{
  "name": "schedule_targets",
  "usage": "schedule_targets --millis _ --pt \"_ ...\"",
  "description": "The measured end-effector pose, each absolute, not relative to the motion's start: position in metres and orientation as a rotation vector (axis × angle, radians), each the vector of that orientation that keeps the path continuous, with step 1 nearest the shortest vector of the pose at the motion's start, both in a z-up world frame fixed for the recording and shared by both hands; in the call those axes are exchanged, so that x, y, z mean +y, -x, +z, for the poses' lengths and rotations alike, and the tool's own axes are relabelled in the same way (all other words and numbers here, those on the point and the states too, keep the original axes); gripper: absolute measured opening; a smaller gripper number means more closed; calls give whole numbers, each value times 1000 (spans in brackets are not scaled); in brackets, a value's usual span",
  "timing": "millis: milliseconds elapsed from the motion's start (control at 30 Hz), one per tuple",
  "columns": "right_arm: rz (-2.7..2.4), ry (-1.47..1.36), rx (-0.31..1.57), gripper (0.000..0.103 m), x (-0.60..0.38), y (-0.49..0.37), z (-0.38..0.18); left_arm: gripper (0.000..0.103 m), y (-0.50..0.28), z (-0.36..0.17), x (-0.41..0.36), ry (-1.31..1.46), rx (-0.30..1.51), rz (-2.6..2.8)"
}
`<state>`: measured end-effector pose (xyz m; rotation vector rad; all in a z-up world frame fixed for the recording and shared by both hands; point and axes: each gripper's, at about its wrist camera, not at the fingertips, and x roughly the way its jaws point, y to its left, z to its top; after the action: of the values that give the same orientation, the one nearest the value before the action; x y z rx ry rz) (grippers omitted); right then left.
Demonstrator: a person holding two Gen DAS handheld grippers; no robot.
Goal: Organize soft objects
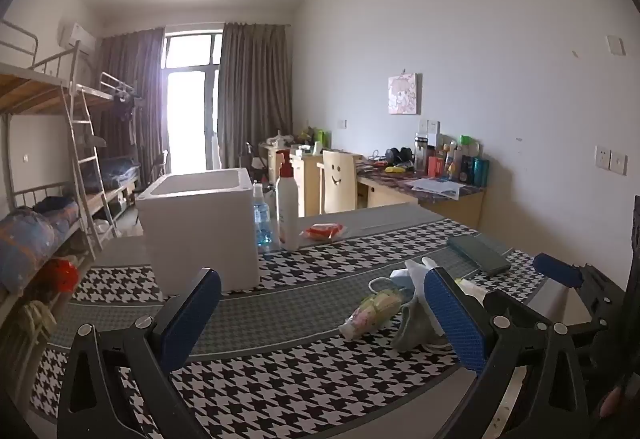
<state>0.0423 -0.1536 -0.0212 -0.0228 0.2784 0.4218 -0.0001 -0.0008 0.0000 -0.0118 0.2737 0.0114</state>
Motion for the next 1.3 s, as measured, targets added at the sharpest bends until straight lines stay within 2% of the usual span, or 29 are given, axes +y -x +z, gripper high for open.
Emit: schedule_targets --millis 1300 --pt "407 12 263 102 -160 -41 -16 102 0 -3 -2 11 291 -2"
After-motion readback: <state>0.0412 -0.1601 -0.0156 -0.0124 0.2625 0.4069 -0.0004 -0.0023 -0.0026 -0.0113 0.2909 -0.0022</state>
